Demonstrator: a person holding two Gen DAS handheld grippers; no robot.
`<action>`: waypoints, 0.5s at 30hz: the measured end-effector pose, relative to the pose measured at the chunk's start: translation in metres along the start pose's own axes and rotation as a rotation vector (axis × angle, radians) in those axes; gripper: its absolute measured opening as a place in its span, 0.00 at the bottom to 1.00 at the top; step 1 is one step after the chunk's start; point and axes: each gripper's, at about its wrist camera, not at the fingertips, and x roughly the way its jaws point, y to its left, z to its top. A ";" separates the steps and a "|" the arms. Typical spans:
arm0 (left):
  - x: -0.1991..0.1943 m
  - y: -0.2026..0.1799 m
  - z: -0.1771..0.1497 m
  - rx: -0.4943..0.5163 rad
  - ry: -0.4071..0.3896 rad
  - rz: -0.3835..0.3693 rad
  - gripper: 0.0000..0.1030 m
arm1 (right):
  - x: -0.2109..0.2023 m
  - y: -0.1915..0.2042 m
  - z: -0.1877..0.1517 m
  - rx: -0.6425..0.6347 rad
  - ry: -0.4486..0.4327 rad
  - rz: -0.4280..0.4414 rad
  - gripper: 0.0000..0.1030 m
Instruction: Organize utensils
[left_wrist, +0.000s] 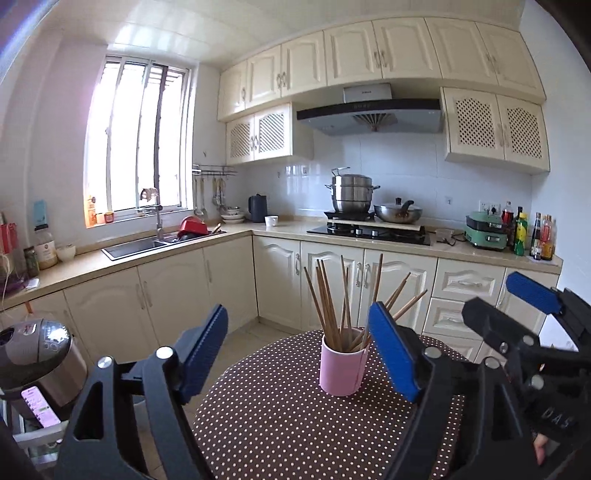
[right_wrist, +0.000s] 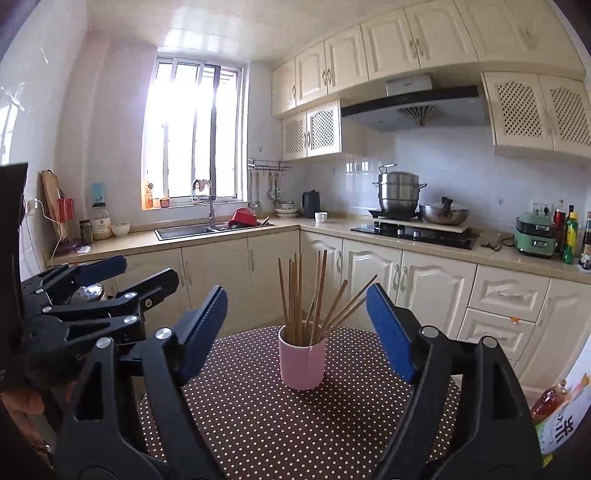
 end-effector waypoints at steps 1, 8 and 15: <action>-0.010 0.002 0.001 -0.011 -0.011 0.003 0.76 | -0.005 0.002 0.000 -0.005 -0.008 -0.006 0.78; -0.043 0.004 0.000 -0.038 -0.037 0.000 0.77 | -0.036 0.008 0.001 -0.005 -0.048 -0.016 0.85; -0.065 0.000 -0.005 -0.034 -0.083 0.021 0.77 | -0.058 0.010 -0.001 0.001 -0.083 -0.031 0.88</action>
